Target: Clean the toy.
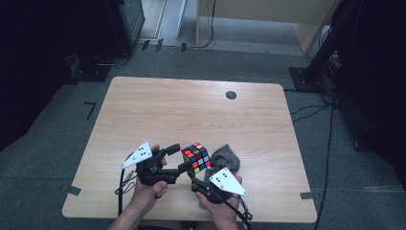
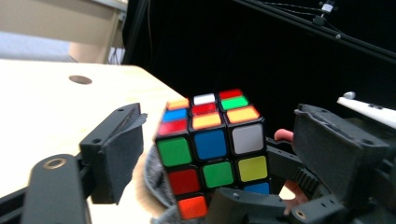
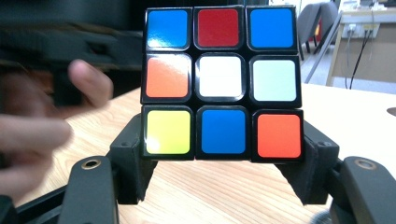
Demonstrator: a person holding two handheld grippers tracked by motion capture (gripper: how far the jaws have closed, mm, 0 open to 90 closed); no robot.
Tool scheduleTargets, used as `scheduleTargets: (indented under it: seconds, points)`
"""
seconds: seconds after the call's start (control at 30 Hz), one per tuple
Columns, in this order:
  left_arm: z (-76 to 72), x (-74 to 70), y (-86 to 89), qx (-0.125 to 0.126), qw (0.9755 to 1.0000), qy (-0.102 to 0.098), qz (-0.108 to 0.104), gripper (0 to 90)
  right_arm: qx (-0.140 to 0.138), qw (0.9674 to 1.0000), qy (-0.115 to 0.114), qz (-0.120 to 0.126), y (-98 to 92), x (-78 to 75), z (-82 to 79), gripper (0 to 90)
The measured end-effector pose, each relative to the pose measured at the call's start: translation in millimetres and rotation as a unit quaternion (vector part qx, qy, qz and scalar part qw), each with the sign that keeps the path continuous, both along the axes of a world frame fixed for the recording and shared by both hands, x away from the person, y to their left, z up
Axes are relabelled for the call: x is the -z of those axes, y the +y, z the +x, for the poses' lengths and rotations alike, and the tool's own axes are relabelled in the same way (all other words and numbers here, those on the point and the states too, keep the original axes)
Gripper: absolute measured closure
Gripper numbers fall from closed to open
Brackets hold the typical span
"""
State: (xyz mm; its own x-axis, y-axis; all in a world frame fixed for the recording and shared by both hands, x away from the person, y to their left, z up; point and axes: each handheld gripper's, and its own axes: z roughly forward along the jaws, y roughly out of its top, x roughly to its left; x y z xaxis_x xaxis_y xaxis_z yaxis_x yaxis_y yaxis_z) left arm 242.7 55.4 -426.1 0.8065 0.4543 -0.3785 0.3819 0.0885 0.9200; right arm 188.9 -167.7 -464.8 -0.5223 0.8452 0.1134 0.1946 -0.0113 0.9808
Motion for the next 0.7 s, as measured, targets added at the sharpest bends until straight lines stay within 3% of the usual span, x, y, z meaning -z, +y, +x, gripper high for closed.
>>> scheduleTargets:
  seconds: [0.07, 0.17, 0.2, 0.27, 0.37, 0.47, 0.57, 0.6, 0.7]
  points:
    - [2.1, -0.9, 6.4, -0.003, 0.9999, -0.012, 0.007, 14.5, 0.0, 0.9999, 0.009, -0.004, -6.0, -0.4, 3.8, 34.7]
    - [5.0, -0.6, 15.7, 0.016, 0.9996, -0.018, -0.012, 13.7, 0.0, 0.9998, 0.019, -0.005, -18.1, -3.2, 10.4, 34.7]
    - [5.0, -0.5, 16.4, 0.019, 0.9995, -0.025, -0.008, 13.5, -0.003, 0.9997, 0.024, -0.003, -22.6, -4.6, 13.0, 34.7]
    - [3.8, 0.4, 15.0, 0.02, 0.9987, -0.044, 0.016, 13.2, 0.0, 0.9995, 0.03, -0.007, -30.4, -8.1, 15.8, 34.6]
    - [1.0, 5.0, 9.2, 0.018, 0.9944, -0.075, 0.073, 13.0, -0.003, 0.9992, 0.039, -0.003, -39.6, -16.0, 18.1, 34.7]
    - [-2.6, 9.5, 2.2, 0.016, 0.9871, -0.099, 0.124, 13.1, -0.02, 0.9982, 0.057, -0.004, -43.4, -24.7, 18.3, 34.6]
    - [-7.8, 13.2, -4.8, -0.001, 0.975, -0.138, 0.174, 13.1, -0.037, 0.9969, 0.07, -0.002, -43.5, -31.0, 16.9, 34.6]
    - [-9.4, 15.2, -6.9, -0.007, 0.97, -0.15, 0.191, 13.1, -0.044, 0.9962, 0.075, 0.001, -43.4, -32.9, 16.5, 34.6]
    - [-13.0, 20.5, -12.5, -0.014, 0.9578, -0.176, 0.227, 12.8, -0.058, 0.9945, 0.086, 0.017, -42.9, -37.3, 14.9, 34.6]
